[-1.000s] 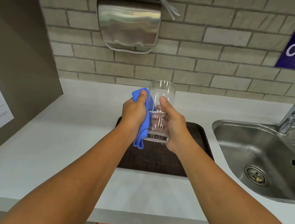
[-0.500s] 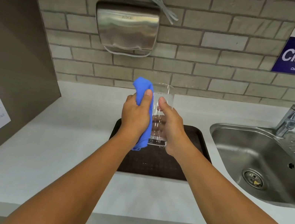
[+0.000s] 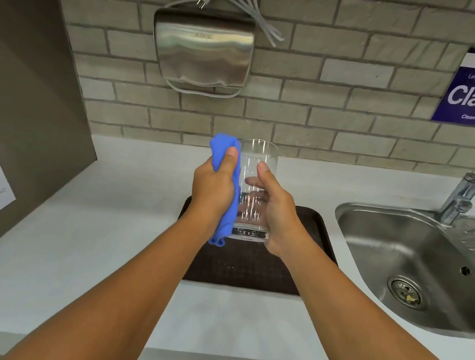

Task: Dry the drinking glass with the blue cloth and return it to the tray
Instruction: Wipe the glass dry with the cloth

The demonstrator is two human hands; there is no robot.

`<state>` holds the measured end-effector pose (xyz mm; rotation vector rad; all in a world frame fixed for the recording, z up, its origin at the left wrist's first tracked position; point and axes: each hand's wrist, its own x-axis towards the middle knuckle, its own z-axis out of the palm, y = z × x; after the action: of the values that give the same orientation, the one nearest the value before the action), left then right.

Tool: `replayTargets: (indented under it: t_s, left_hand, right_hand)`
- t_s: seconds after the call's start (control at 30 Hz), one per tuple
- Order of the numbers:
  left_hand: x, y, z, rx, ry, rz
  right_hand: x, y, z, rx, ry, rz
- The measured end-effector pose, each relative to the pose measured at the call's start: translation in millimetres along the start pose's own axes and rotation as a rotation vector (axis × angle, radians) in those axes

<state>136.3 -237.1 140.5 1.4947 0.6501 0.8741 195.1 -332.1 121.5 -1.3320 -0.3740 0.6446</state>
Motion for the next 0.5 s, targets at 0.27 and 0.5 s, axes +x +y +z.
replayTargets:
  t_s: [0.27,0.5]
  left_hand:
    - [4.6,-6.8,-3.6,-0.098,-0.045,-0.295]
    - [0.4,-11.3,2.9,-0.101,0.044,-0.156]
  right_hand:
    - [4.1,5.0,-1.8,0.059,0.108,-0.072]
    - [4.9,4.6,3.7,-0.108,0.138,0.005]
